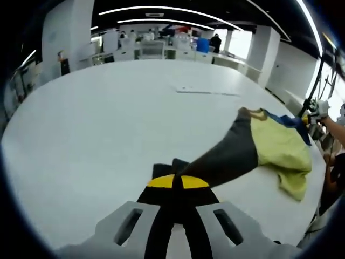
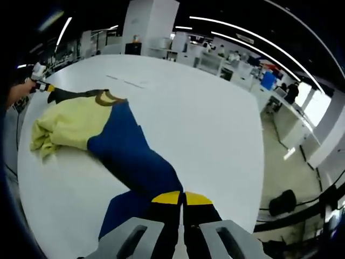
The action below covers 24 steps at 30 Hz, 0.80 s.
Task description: Fold the garment on the visible template until the final outline fits inside the template.
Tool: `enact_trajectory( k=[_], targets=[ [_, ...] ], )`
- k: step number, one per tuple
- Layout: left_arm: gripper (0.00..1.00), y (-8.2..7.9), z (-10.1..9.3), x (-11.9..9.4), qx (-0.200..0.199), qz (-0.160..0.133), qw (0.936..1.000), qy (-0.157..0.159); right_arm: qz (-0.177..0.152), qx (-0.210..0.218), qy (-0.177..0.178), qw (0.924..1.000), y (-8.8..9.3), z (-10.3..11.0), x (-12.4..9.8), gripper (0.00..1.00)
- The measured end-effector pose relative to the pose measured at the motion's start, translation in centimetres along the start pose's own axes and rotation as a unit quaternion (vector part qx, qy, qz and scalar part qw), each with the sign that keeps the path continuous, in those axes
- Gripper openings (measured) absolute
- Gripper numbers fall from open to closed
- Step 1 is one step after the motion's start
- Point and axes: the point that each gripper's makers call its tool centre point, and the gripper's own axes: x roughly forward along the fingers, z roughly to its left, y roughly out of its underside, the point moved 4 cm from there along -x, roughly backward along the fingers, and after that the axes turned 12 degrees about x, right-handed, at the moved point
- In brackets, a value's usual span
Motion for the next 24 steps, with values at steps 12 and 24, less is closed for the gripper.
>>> enact_trajectory(
  k=[12,24],
  targets=[
    [0.0,0.1,0.5,0.2,0.004,0.007,1.0,-0.006,0.01,0.005,0.008,0.9999,0.5,-1.3,0.2,0.0],
    [0.0,-0.1,0.6,0.2,0.02,0.013,0.9997,-0.006,0.012,-0.002,0.011,0.9999,0.4,-1.2,0.3,0.0]
  ],
)
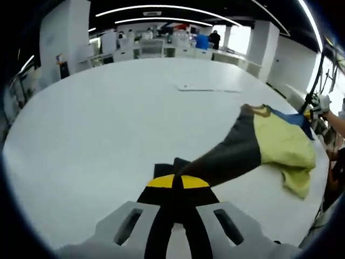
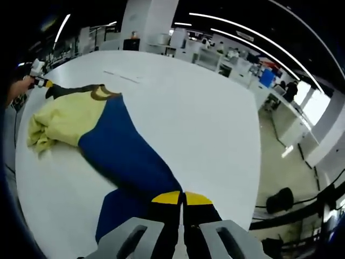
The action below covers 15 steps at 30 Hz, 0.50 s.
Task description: Fold the garment on the visible template until the final outline fits inside the template.
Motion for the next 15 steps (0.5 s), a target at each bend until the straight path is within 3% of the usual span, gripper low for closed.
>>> enact_trajectory(
  k=[5,10,15],
  targets=[
    [0.02,0.0,0.3,-0.4,-0.021,-0.011,0.9997,-0.003,-0.009,-0.002,0.002,1.0,-0.2,0.2,-0.2,0.0],
    [0.09,-0.4,0.3,-0.9,-0.017,-0.026,0.9995,-0.001,-0.03,-0.002,0.001,0.9996,-0.8,0.4,-0.6,0.0],
    [0.17,-0.6,0.3,-1.3,-0.024,-0.034,0.9991,0.001,-0.04,0.005,-0.006,0.9992,-1.0,0.8,-0.6,0.21]
  ],
)
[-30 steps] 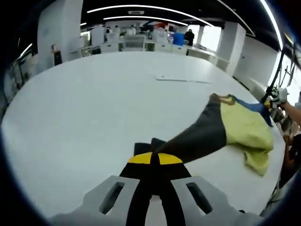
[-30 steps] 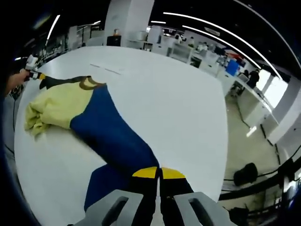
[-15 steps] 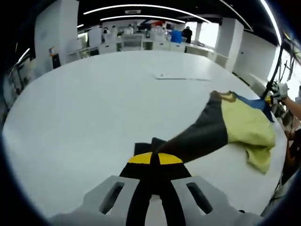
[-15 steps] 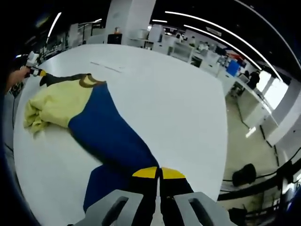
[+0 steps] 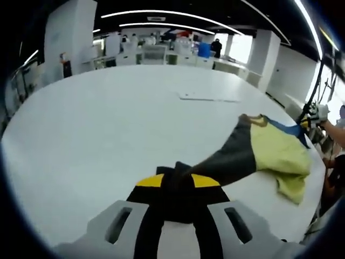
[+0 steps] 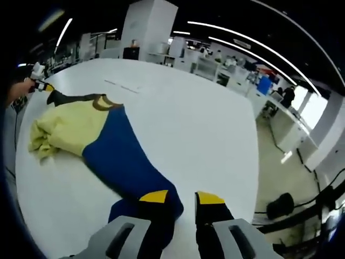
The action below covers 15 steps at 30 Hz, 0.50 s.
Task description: Fold the garment on the visible template until the final outline fits inside the template.
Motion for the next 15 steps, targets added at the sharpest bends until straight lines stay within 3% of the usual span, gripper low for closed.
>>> enact_trajectory(
  k=[7,15],
  targets=[
    [0.3,-0.7,-0.5,-0.5,-0.003,-0.016,0.9998,0.01,-0.01,0.009,-0.016,0.9998,0.0,1.0,-0.4,0.39],
    [0.42,-1.1,-1.5,-1.2,0.01,-0.026,0.9993,0.024,-0.035,0.034,-0.036,0.9981,0.0,2.0,-1.2,0.49]
  ],
)
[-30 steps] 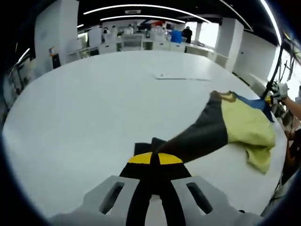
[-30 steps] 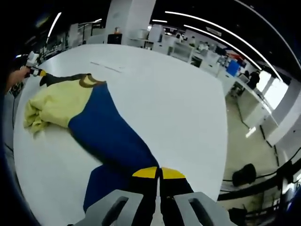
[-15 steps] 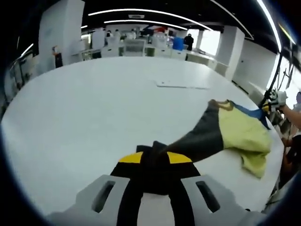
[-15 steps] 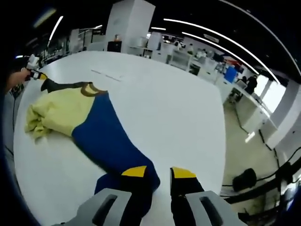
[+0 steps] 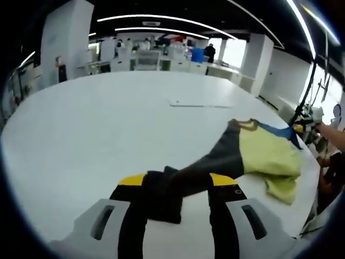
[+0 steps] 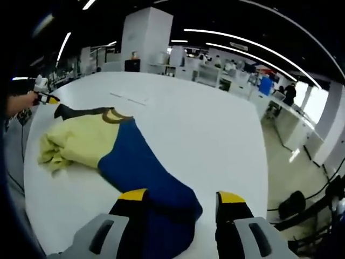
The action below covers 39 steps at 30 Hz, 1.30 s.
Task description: Fold the garment on the visible template until the final outline fits inside the template.
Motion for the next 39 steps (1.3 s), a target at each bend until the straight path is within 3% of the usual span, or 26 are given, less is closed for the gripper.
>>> enact_trajectory(
  k=[5,14,21,39],
  targets=[
    [0.51,-0.3,-0.3,-0.2,0.007,-0.006,0.9999,0.004,-0.003,0.005,-0.013,0.9999,0.5,0.6,-0.4,0.53],
    [0.56,-0.4,-1.1,-1.0,0.035,-0.006,0.9993,0.009,-0.013,0.018,-0.027,0.9994,1.0,1.4,-1.3,0.62],
    [0.57,-0.8,-2.6,-1.7,0.041,-0.021,0.9987,0.02,-0.02,0.011,-0.044,0.9988,0.9,2.9,-1.8,0.65],
    [0.57,-0.7,-5.8,-2.1,0.088,-0.021,0.9945,0.052,-0.022,-0.013,-0.075,0.9968,1.8,6.3,-2.5,0.67]
  ],
)
